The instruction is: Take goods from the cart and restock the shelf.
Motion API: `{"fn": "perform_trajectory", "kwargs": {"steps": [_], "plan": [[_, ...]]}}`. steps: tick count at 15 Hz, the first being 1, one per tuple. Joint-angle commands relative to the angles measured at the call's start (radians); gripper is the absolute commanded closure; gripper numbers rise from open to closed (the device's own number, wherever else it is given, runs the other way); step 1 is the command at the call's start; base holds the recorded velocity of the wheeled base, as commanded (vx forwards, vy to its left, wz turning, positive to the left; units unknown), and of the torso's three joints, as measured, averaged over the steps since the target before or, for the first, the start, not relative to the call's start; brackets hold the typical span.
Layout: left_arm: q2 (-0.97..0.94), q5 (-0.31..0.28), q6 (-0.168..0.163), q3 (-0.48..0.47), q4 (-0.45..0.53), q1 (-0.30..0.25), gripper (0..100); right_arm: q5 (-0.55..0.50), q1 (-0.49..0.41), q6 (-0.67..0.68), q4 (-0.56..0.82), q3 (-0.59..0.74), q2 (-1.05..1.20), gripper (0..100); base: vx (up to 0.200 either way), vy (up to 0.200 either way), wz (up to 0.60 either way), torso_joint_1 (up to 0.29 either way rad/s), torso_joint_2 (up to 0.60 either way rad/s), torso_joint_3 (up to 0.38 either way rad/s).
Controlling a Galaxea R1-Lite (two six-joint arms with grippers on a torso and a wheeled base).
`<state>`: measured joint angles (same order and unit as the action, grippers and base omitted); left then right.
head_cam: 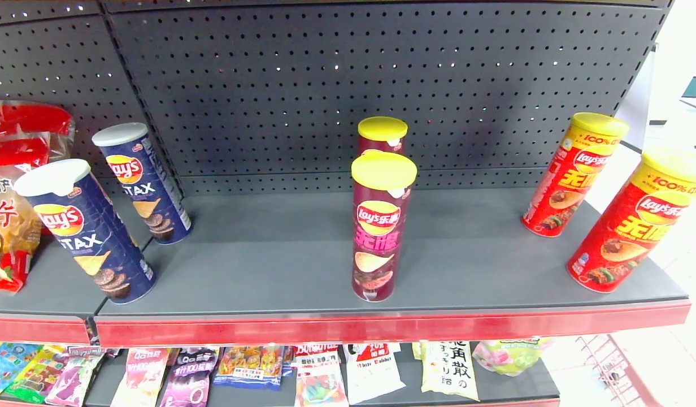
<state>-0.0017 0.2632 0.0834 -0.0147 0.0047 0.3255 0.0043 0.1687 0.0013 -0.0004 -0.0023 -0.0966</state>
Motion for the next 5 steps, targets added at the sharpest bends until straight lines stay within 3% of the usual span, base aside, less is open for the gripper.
{"fn": "perform_trajectory", "kwargs": {"steps": [1,5], "plan": [[0.002,0.001,-0.001,0.001,0.000,0.000,0,0.000,0.000,-0.001,0.000,0.001,-0.002,0,0.000,0.000,0.00,0.000,0.00,0.000],[0.002,0.001,-0.002,0.001,0.000,0.000,0,0.000,0.000,-0.001,0.000,0.001,-0.002,0,0.000,0.000,0.00,0.000,0.00,0.000]]}}
